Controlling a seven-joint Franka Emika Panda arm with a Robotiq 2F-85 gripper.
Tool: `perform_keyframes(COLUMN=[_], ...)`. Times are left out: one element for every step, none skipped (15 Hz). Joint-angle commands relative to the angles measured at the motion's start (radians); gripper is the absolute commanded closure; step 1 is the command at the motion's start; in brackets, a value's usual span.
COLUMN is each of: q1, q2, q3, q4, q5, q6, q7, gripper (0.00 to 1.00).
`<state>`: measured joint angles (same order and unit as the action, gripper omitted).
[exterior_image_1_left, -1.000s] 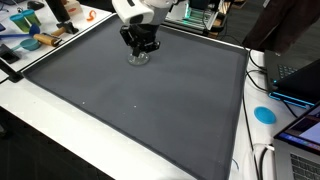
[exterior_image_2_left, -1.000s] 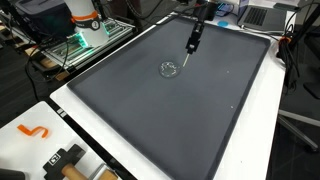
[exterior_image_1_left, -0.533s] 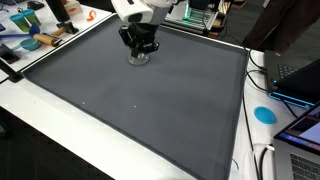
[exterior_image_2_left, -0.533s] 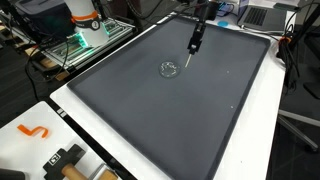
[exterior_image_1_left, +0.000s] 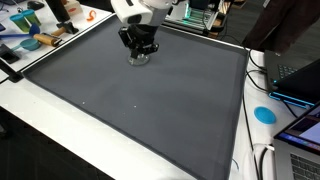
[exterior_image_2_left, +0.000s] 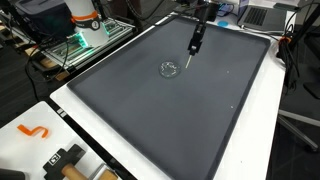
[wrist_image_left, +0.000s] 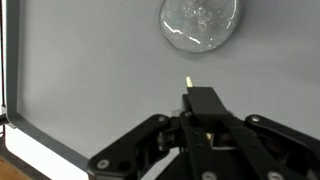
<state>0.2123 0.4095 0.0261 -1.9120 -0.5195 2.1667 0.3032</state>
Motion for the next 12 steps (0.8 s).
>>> perform_keyframes(q1=[0.007,0.007,0.007,0.006,0.007,0.007,0.007,0.007,0.007,0.007,0.007,0.007], q2=[0.009,0.01,0.012,0.012,0.013,0.013,0.012,0.012,0.011,0.011,0.01,0.01], q3=[-0.005,-0.005,-0.005,-0.004,-0.004,-0.004,-0.003,-0.003,-0.003,-0.002,-0.002,-0.001], q4=[0.002,0.002,0.003,0.004,0.005,0.005,0.006,0.006,0.006,0.006,0.006,0.005], q5=[0.006,0.006,0.008,0.008,0.009,0.009,0.01,0.01,0.01,0.011,0.01,0.01], q6=[-0.011,-0.013,-0.017,-0.018,-0.021,-0.023,-0.028,-0.031,-0.035,-0.038,-0.041,-0.041], q7=[-0.016,-0.019,-0.025,-0.028,-0.03,-0.033,-0.036,-0.038,-0.039,-0.042,-0.045,-0.049], gripper=[0.97,0.97,0.97,0.97,0.97,0.97,0.97,0.97,0.97,0.97,0.97,0.97])
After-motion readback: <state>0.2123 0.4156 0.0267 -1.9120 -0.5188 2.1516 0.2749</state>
